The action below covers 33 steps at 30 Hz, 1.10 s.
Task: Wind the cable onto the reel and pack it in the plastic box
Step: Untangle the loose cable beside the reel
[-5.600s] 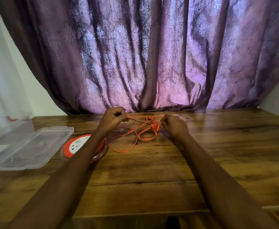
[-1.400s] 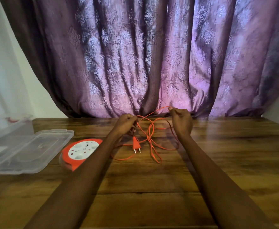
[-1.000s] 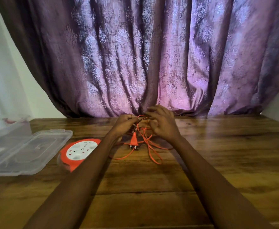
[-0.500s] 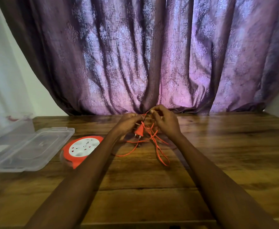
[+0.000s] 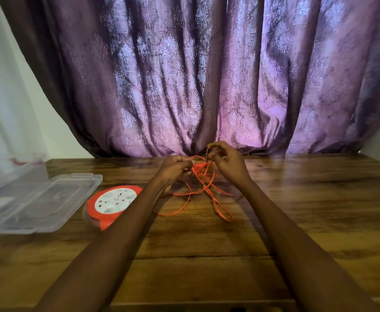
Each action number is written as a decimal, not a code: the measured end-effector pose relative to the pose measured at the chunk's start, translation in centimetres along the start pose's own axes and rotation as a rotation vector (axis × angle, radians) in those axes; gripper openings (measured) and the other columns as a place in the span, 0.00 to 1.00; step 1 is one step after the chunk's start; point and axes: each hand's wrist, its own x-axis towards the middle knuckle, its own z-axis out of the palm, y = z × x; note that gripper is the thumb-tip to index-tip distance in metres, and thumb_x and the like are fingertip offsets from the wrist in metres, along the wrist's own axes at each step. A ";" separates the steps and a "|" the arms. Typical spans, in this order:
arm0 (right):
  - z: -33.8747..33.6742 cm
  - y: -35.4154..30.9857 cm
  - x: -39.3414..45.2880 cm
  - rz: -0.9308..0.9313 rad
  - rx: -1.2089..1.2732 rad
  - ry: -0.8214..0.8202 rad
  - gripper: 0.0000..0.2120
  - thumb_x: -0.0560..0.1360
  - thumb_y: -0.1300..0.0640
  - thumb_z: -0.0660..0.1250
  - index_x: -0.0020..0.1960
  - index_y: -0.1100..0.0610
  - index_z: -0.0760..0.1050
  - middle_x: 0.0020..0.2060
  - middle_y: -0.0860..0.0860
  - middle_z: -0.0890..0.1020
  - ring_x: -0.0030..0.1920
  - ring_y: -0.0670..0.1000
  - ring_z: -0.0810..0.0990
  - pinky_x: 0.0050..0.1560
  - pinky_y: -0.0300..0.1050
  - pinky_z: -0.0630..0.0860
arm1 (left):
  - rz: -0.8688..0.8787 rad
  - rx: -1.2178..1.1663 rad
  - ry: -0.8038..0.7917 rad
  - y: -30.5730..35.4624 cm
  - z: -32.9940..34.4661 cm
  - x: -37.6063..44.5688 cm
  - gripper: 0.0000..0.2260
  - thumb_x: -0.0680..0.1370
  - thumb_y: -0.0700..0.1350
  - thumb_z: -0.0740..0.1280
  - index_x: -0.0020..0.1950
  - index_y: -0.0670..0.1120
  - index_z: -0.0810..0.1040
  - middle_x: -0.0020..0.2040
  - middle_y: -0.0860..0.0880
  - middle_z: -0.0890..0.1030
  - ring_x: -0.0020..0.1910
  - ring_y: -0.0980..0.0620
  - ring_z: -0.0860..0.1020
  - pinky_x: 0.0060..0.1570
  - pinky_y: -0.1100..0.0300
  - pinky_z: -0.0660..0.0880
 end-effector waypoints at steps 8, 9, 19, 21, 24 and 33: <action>-0.4 -1.8 -0.4 -0.171 -0.572 -0.289 0.25 0.69 0.42 0.58 0.64 0.40 0.78 0.57 0.46 0.83 0.59 0.55 0.74 0.60 0.52 0.69 | 0.058 0.053 0.175 0.5 -0.3 0.6 0.07 0.76 0.32 0.68 0.53 0.30 0.79 0.46 0.35 0.79 0.45 0.44 0.75 0.50 0.52 0.75; -0.3 -1.8 -0.4 -0.200 -0.657 -0.299 0.22 0.71 0.40 0.61 0.64 0.38 0.78 0.56 0.46 0.83 0.59 0.55 0.74 0.59 0.52 0.68 | 0.062 0.044 0.167 0.6 -0.2 0.4 0.06 0.76 0.32 0.68 0.51 0.31 0.79 0.46 0.35 0.79 0.44 0.44 0.76 0.48 0.53 0.75; -0.9 -0.2 0.4 -0.055 -0.253 -0.025 0.09 0.72 0.52 0.73 0.51 0.53 0.84 0.47 0.53 0.80 0.49 0.54 0.79 0.51 0.50 0.74 | 0.114 0.213 0.318 0.1 0.2 0.3 0.10 0.74 0.40 0.67 0.32 0.44 0.80 0.37 0.38 0.83 0.37 0.43 0.81 0.40 0.50 0.79; -1.6 -0.2 0.8 0.092 0.025 0.096 0.06 0.75 0.57 0.72 0.51 0.55 0.82 0.43 0.54 0.81 0.44 0.53 0.79 0.49 0.50 0.74 | 0.064 0.145 0.276 -0.2 0.0 0.0 0.11 0.75 0.39 0.66 0.33 0.46 0.78 0.35 0.42 0.81 0.29 0.46 0.79 0.30 0.57 0.77; -2.6 -0.3 1.1 0.218 0.253 0.162 0.06 0.77 0.62 0.66 0.53 0.58 0.78 0.36 0.51 0.82 0.36 0.46 0.79 0.44 0.43 0.73 | 0.024 0.086 0.231 -0.5 -0.4 -0.3 0.06 0.79 0.41 0.65 0.42 0.45 0.75 0.35 0.45 0.79 0.24 0.54 0.77 0.22 0.63 0.75; -4.6 2.5 2.2 0.403 0.084 -0.006 0.07 0.74 0.58 0.63 0.51 0.54 0.75 0.43 0.54 0.85 0.47 0.51 0.80 0.47 0.45 0.70 | 0.046 0.035 0.231 -0.1 -0.6 -0.2 0.04 0.80 0.41 0.64 0.47 0.44 0.75 0.36 0.47 0.79 0.26 0.52 0.77 0.25 0.62 0.76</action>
